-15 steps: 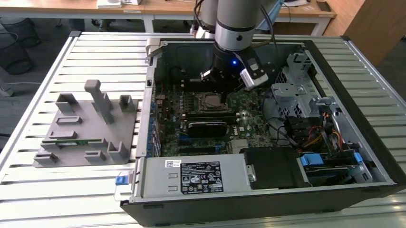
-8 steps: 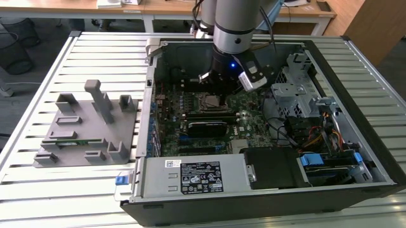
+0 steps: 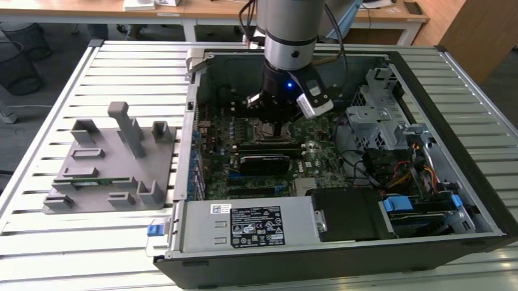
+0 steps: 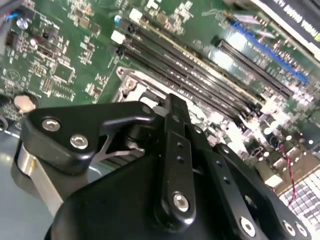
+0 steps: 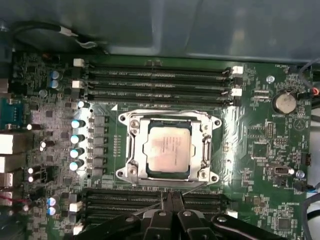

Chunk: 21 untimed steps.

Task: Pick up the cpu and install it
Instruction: 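Install the second cpu locking lever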

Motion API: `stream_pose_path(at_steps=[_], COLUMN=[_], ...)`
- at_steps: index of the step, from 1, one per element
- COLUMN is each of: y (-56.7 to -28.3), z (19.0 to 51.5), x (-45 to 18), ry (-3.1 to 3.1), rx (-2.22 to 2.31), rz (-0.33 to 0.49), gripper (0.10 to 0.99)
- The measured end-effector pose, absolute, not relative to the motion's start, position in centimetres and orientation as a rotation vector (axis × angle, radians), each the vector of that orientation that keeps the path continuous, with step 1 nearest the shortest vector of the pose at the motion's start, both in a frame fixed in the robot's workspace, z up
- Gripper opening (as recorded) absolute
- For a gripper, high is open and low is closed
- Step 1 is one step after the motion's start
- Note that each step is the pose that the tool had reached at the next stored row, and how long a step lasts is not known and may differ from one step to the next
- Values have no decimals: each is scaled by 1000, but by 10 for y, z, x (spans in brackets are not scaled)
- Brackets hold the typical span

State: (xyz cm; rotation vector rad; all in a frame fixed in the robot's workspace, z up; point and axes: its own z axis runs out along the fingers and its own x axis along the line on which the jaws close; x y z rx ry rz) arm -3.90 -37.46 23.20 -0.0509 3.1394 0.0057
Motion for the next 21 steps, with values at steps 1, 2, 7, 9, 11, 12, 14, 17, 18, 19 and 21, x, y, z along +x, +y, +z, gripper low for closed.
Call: stream_pose_path(at_steps=[1, 2, 7, 9, 11, 12, 14, 17, 18, 19, 21], y=[-376, -376, -376, -376, -376, -377, -377, -379, -380, -381, -381], z=[232, 232, 231, 231, 231, 231, 231, 231, 231, 231, 231], x=[-40, -42, -54, -54, -54, -54, -55, -55, -55, -55, -55], ry=[3139, 3139, 3139, 3141, 3143, 3145, 3145, 3145, 3145, 3146, 3150], rx=[-51, -51, -51, -51, -51, -51, -51, -50, -49, -49, -48], rz=[6, 6, 7, 13, 53, 74, 91, 103, 107, 109, 110], gripper=[106, 106, 106, 106, 106, 106, 106, 106, 106, 106, 106])
